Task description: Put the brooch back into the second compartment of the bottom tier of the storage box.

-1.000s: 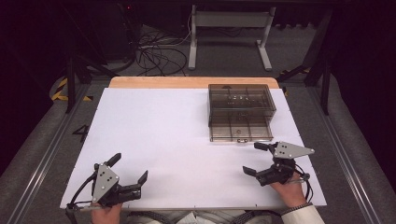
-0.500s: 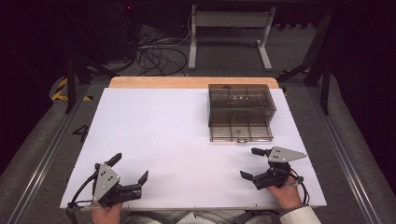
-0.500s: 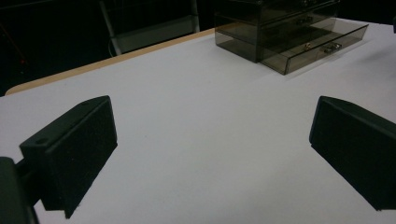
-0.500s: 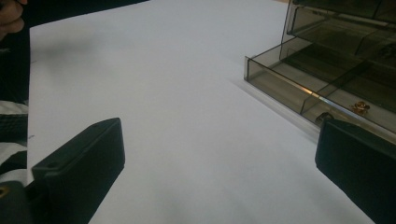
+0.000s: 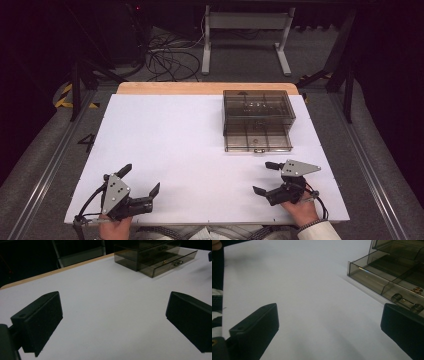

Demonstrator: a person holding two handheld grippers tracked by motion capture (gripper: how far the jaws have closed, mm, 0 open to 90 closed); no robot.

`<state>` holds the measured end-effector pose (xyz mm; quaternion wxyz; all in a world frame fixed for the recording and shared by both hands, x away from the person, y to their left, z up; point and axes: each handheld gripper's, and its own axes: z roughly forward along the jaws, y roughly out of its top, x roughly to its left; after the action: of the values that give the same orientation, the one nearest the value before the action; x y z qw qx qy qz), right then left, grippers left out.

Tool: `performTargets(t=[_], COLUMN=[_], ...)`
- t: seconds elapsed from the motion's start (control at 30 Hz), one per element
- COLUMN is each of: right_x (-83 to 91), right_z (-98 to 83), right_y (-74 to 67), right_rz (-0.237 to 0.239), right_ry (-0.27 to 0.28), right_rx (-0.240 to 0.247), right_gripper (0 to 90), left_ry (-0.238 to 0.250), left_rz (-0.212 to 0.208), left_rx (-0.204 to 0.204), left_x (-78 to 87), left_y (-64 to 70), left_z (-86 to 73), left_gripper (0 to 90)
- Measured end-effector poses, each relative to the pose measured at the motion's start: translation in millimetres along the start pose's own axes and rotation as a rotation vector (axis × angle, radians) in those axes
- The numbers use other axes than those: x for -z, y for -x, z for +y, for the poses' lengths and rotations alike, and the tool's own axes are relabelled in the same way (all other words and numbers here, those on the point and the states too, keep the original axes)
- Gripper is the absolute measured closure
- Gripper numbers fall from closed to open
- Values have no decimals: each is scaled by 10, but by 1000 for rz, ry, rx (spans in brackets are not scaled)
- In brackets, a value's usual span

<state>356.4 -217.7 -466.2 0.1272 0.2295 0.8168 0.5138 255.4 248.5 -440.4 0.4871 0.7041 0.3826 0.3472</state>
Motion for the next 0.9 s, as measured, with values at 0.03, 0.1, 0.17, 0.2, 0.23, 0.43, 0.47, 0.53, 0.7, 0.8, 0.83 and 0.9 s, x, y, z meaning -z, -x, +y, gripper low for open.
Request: performTargets(t=[0.03,0.1,0.17,0.2,0.23,0.43,0.47,0.53,0.7,0.8,0.83,0.9], right_x=[-8,-7,-5,-5,-6,-3,-3,-2,-2,0,-1,0], right_z=[4,5,5,6,7,8,8,8,8,9,9,9], right_y=[3,-4,-13,-15,-14,-17,-19,-20,-19,-20,-20,-20], right_rz=[-4,-6,-6,-5,-5,-9,-10,-11,-11,-10,-10,-12], right_ry=[-6,-6,-5,-5,-5,-3,-2,-1,-2,-1,-1,0], right_rx=[1,8,16,18,18,22,24,26,28,29,29,29], right_gripper=[23,23,23,23,24,23,23,23,23,23,23,23], left_ry=[0,3,5,6,6,6,8,7,3,4,5,3], left_rz=[0,1,-1,-1,-1,2,1,1,3,3,4,1], left_rx=[-3,-3,-1,-2,-2,0,1,0,-1,1,0,0], left_x=[-1,5,12,13,13,19,20,21,14,18,18,16], left_y=[-1,-1,2,3,3,-2,-2,1,-2,-3,-2,-2], left_z=[1,2,3,4,5,5,5,6,5,5,6,6], left_gripper=[17,17,17,17,17,17,17,17,17,17,17,17])
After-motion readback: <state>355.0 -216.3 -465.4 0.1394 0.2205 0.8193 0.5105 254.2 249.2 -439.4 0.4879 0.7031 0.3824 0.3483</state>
